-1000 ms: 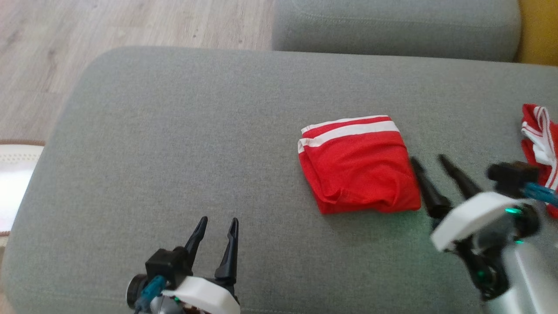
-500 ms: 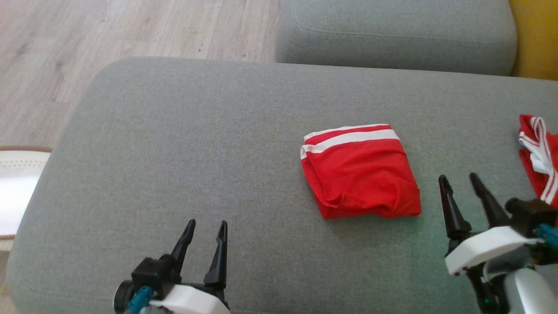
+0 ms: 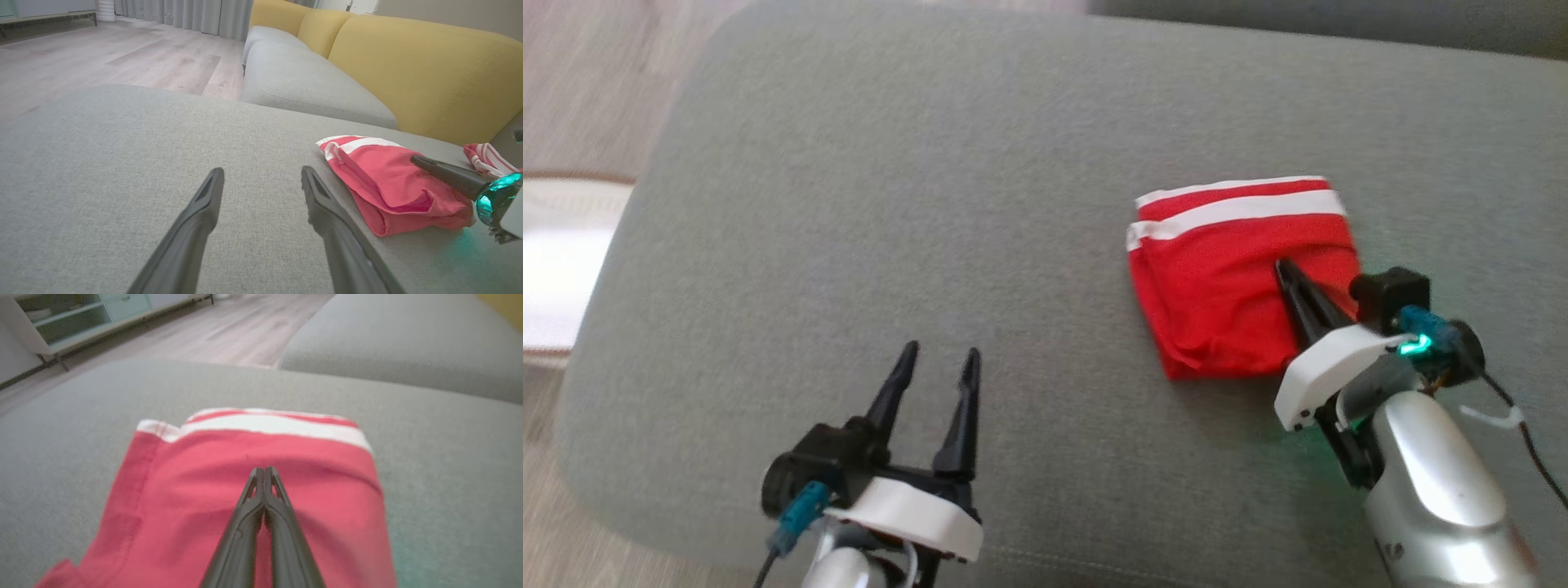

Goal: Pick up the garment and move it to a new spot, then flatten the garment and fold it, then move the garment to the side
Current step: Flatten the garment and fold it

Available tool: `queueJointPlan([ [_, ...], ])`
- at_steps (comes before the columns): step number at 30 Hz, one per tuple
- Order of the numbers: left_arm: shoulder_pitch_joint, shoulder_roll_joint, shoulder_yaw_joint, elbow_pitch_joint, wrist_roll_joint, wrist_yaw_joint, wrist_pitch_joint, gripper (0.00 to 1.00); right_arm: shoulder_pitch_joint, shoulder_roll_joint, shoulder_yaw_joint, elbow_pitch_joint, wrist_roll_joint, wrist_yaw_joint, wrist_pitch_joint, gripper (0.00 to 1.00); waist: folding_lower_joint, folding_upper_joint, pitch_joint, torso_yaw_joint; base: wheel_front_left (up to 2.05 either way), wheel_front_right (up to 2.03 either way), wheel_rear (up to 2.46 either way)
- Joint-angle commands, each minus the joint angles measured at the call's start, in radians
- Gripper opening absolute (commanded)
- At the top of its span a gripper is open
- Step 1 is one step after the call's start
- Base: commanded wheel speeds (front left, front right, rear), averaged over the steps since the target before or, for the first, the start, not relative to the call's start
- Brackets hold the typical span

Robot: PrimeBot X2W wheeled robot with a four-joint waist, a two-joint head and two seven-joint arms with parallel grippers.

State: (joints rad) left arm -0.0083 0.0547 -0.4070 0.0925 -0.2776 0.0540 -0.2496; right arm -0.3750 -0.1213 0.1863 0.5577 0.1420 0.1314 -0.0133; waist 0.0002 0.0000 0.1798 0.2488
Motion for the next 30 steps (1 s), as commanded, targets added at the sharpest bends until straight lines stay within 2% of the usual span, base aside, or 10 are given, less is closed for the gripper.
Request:
queueJointPlan([
  [1,-0.035,-0.004,0.018,-0.033,-0.012,0.006,-0.012,1.00,-0.032,0.015,0.017,0.006,-0.021,-0.001,-0.023,0.00,-0.0002,0.0000,0.032,0.036,0.00,0.00,0.00],
  [7,-0.038,-0.005,0.018,-0.032,-0.020,0.022,-0.012,1.00,-0.032,0.052,0.047,0.106,-0.040,-0.001,-0.092,0.00,-0.0002,0.0000,0.032,0.063,0.00,0.00,0.00],
  [13,-0.022,-0.005,0.039,-0.030,-0.014,0.026,-0.012,1.00,0.010,0.067,0.085,0.114,-0.023,-0.001,-0.153,0.00,-0.0002,0.0000,0.001,0.048,0.00,0.00,0.00],
  [19,-0.008,-0.005,0.050,-0.031,-0.006,0.022,-0.012,1.00,0.048,0.070,0.074,0.066,0.004,-0.001,-0.189,0.00,-0.0002,0.0000,-0.031,0.006,0.00,0.00,0.00],
  [23,0.006,-0.005,0.068,-0.030,0.007,0.014,-0.012,1.00,0.092,0.070,0.021,0.000,0.010,-0.001,-0.207,0.00,-0.0002,0.0000,-0.058,-0.037,0.00,0.00,0.00],
  [30,0.046,-0.005,0.109,0.002,0.060,-0.021,-0.012,1.00,0.211,0.013,-0.092,-0.137,-0.003,-0.001,-0.237,0.00,-0.0002,0.0000,-0.120,-0.097,0.00,0.00,0.00],
])
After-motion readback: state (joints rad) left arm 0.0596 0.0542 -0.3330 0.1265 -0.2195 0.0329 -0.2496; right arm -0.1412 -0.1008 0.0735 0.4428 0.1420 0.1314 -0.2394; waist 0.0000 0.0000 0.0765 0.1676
